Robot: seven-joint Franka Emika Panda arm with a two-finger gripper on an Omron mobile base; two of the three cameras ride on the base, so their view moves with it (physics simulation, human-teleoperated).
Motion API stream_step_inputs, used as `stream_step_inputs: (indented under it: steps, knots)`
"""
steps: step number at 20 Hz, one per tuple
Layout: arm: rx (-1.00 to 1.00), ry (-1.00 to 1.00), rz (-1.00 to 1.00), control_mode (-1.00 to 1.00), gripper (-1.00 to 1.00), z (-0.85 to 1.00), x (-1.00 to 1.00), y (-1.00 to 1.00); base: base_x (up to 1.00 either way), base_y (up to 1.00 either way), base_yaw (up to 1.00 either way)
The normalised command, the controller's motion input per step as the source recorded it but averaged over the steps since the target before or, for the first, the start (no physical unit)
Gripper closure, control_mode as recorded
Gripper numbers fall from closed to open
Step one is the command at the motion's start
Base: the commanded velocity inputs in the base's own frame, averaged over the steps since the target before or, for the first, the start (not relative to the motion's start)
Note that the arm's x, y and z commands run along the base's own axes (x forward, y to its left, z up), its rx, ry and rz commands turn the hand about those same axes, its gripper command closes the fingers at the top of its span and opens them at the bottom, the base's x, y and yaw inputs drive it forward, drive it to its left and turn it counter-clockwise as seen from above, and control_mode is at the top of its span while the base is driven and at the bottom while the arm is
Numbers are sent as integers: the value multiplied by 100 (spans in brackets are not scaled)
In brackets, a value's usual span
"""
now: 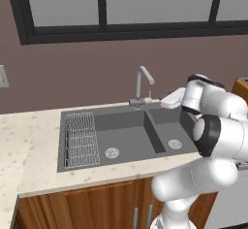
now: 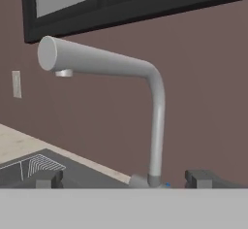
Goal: Rinse each bowl for a few seconds and place them down in the sink or on the counter.
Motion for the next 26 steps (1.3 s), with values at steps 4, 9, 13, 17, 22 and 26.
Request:
stream_step_inputs:
  steps: [4, 9, 13, 17, 22, 26]
  knots:
    - [0, 2, 0, -100, -100, -6, 21, 0, 0, 0, 0]
    - [0, 4, 0, -100, -100, -9, 27, 0, 0, 0, 0]
    - [0, 1, 0, -100, -100, -9, 27, 0, 0, 0, 0]
    - [0, 0, 0, -100, -100, -8, 25, 0, 0, 0, 0]
    - [0, 1, 0, -100, -100, -13, 25, 0, 0, 0, 0]
    - [0, 1, 0, -100, -100, -18, 27, 0, 0, 0, 0]
